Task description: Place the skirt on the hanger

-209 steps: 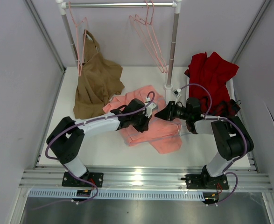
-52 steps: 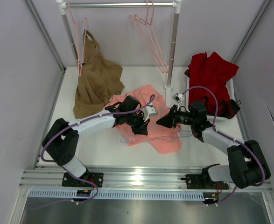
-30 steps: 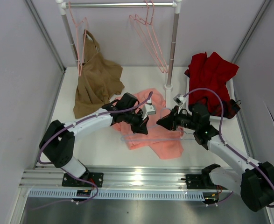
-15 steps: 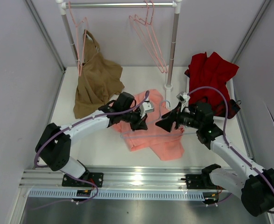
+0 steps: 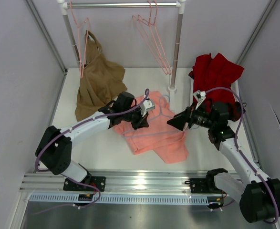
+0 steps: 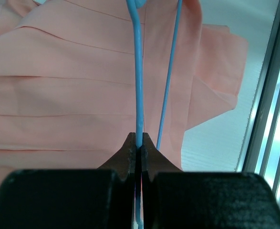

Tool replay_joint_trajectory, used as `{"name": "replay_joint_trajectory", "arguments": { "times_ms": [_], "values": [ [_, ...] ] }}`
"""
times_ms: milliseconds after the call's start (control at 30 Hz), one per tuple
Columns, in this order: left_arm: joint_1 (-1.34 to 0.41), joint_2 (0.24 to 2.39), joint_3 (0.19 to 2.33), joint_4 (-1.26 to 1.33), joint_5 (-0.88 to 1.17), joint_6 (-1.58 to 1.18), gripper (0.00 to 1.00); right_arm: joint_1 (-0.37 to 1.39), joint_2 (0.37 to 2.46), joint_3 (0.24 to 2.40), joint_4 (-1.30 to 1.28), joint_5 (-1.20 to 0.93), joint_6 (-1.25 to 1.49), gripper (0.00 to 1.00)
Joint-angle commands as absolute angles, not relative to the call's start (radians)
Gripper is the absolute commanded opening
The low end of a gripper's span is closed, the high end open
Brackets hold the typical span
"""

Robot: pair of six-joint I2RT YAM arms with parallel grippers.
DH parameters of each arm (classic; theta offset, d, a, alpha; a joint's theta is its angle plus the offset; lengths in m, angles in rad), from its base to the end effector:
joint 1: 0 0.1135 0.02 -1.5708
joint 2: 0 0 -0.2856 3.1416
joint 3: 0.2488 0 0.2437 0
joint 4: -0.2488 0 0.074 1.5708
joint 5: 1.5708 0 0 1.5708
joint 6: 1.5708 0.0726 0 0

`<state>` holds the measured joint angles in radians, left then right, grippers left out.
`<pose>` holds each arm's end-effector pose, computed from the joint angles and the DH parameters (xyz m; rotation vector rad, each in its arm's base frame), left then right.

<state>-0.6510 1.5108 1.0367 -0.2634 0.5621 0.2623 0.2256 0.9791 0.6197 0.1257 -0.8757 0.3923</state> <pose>0.2475 -0.2372 0.2531 1.2752 1.9306 -0.8463 0.2021 0.1036 0.2957 -0.5050 1.8186 1.2147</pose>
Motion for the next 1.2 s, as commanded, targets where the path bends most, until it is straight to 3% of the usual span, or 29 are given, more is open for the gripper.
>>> {"name": "replay_joint_trajectory", "arguments": {
  "times_ms": [0, 233, 400, 500, 667, 800, 1000, 1167],
  "values": [
    [-0.647, 1.47, 1.043, -0.227, 0.6, 0.256, 0.0, 0.173, 0.999, 0.675, 0.287, -1.032, 0.512, 0.98],
    [-0.646, 1.47, 1.048, -0.232, 0.612, 0.253, 0.0, 0.155, 1.136, 0.802, 0.622, -1.231, 0.779, 0.98],
    [-0.647, 1.465, 1.048, -0.23, 0.621, 0.249, 0.0, 0.158, 1.149, 0.796, 0.991, -1.269, 1.023, 0.99],
    [-0.649, 1.466, 1.052, -0.23, 0.627, 0.245, 0.0, 0.16, 1.161, 0.798, 1.089, -1.284, 1.126, 0.99],
    [-0.652, 1.462, 1.052, -0.232, 0.632, 0.244, 0.0, 0.144, 1.157, 0.81, 0.958, -1.276, 1.03, 0.99],
    [-0.657, 1.459, 1.054, -0.233, 0.644, 0.244, 0.0, 0.127, 1.152, 0.837, 0.683, -1.247, 0.803, 0.99],
    [-0.687, 1.463, 1.051, -0.239, 0.653, 0.253, 0.0, 0.084, 1.235, 0.874, 0.661, -1.221, 0.75, 0.98],
    [-0.718, 1.466, 1.054, -0.25, 0.649, 0.261, 0.0, 0.077, 1.275, 0.933, 0.436, -1.184, 0.573, 0.99]
  ]
}}
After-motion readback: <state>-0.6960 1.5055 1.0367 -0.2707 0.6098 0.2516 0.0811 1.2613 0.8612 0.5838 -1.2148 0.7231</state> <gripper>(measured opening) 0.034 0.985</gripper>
